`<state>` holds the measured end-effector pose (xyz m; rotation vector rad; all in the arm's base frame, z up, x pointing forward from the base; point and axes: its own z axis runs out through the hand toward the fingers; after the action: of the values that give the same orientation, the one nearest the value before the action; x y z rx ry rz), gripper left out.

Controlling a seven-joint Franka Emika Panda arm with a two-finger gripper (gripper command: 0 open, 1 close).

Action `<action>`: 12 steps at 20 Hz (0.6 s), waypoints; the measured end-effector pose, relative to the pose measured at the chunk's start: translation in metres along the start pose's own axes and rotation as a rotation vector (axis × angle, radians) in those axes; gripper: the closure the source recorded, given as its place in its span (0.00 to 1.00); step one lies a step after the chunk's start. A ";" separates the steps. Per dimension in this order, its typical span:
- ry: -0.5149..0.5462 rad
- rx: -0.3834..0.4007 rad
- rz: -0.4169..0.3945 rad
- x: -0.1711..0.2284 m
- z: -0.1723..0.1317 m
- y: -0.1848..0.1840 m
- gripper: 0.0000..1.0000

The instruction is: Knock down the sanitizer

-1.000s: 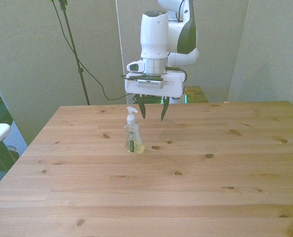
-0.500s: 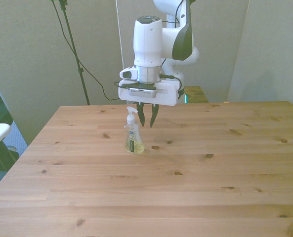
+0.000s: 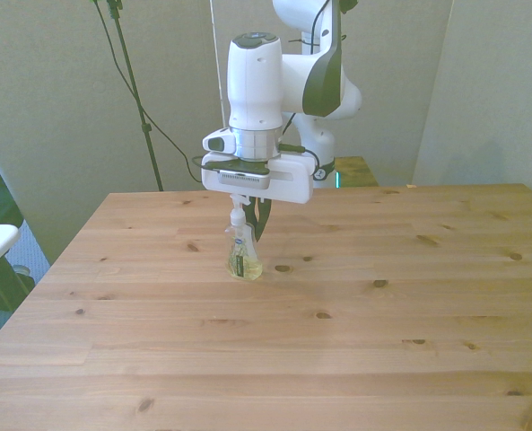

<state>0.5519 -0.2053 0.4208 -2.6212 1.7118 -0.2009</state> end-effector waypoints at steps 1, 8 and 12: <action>-0.001 0.002 0.014 0.008 -0.001 -0.002 1.00; -0.009 0.011 0.092 0.062 0.000 -0.006 1.00; -0.014 0.012 0.069 0.062 -0.001 -0.011 0.00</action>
<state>0.5864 -0.2570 0.4291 -2.5441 1.7883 -0.1913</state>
